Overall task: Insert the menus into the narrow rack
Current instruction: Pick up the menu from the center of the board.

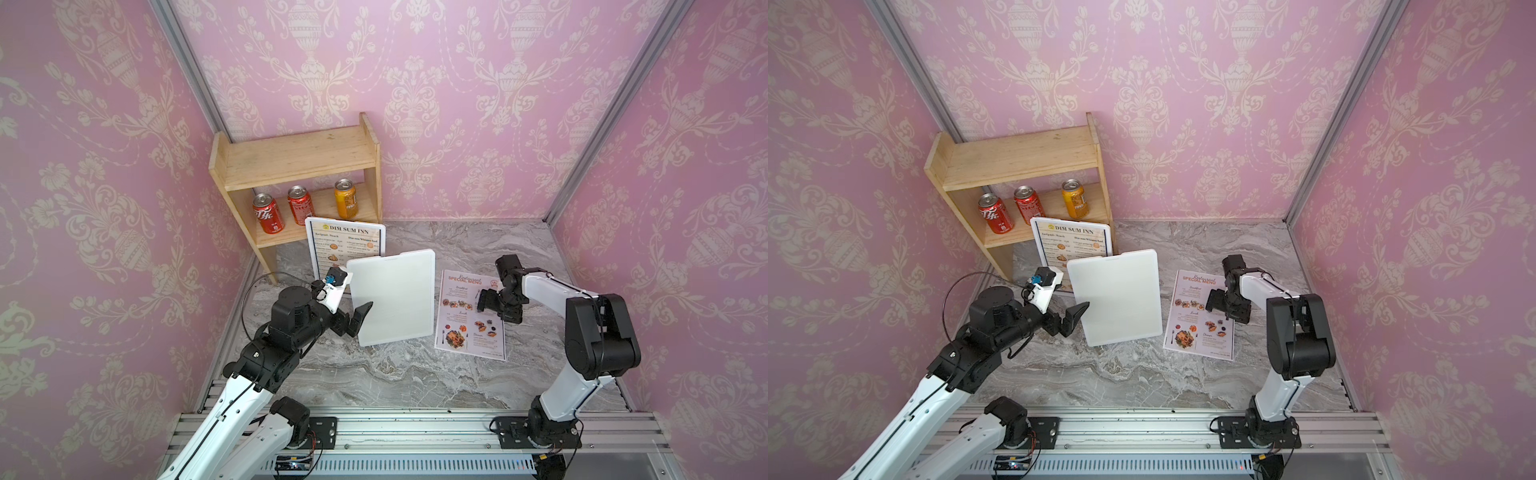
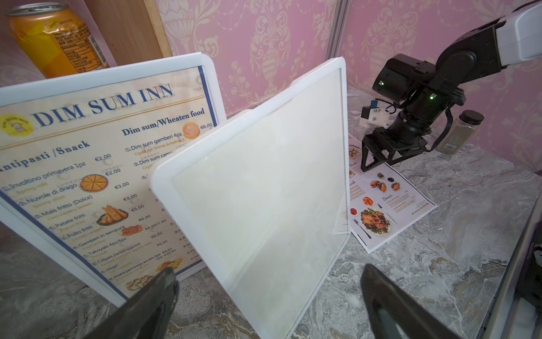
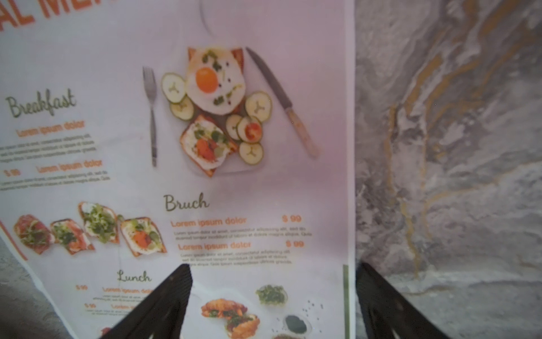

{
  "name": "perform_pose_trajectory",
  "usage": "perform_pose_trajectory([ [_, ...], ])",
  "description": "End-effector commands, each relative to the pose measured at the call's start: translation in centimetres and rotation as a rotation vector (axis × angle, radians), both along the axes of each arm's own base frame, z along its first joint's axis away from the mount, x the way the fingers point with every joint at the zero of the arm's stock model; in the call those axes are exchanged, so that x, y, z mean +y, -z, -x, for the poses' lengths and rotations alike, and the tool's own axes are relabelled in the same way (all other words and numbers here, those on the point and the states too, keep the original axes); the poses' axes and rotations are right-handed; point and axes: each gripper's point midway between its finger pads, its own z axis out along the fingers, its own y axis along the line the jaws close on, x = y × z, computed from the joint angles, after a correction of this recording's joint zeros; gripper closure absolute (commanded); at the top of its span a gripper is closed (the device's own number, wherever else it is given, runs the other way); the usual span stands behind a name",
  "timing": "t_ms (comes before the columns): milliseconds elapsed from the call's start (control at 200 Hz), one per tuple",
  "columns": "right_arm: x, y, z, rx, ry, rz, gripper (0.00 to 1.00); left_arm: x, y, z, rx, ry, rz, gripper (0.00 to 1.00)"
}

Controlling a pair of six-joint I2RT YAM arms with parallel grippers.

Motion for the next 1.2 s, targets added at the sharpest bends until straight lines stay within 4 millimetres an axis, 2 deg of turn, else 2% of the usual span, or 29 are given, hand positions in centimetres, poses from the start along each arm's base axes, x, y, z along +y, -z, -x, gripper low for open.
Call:
perform_pose_trajectory([
  [0, 1.0, 2.0, 1.5, 0.067, -0.002, -0.057, 0.19, -0.8, -1.2, 0.3, -0.038, 0.044, -0.035, 0.01],
  [105, 1.2, 2.5, 1.9, 0.08, -0.003, -0.064, 0.25, -2.5, -1.7, 0.8, -0.043, 0.109, -0.053, 0.01],
  [225, 1.1, 2.5, 2.3, 0.076, 0.003, -0.064, 0.27, -6.6, -1.0, 1.6, -0.018, 0.211, -0.076, 0.01],
  [385, 1.3, 2.5, 2.8, 0.086, -0.007, -0.076, 0.3, -14.1, 3.2, 3.2, 0.122, 0.326, -0.19, 0.01],
  [480, 1.4, 2.4, 3.2, 0.088, -0.009, -0.084, 0.31, -18.3, 4.8, 4.5, 0.176, 0.368, -0.197, 0.01],
  [660, 1.4, 2.5, 4.1, 0.093, -0.006, -0.121, 0.32, -24.6, 7.4, 6.4, 0.169, 0.421, -0.214, 0.01],
  [780, 1.5, 2.4, 4.4, 0.089, 0.003, -0.155, 0.34, -27.1, 9.0, 6.2, 0.152, 0.41, -0.226, 0.01],
  [961, 1.5, 2.3, 5.3, 0.096, 0.011, -0.176, 0.34, -29.8, 12.2, 4.5, 0.161, 0.352, -0.264, 0.01],
  [1081, 1.4, 2.4, 5.7, 0.1, 0.021, -0.185, 0.34, -31.1, 14.8, 3.6, 0.184, 0.326, -0.311, 0.01],
  [1196, 1.2, 2.6, 6.3, 0.109, 0.026, -0.195, 0.33, -31.6, 17.1, 2.9, 0.198, 0.297, -0.339, 0.01],
])
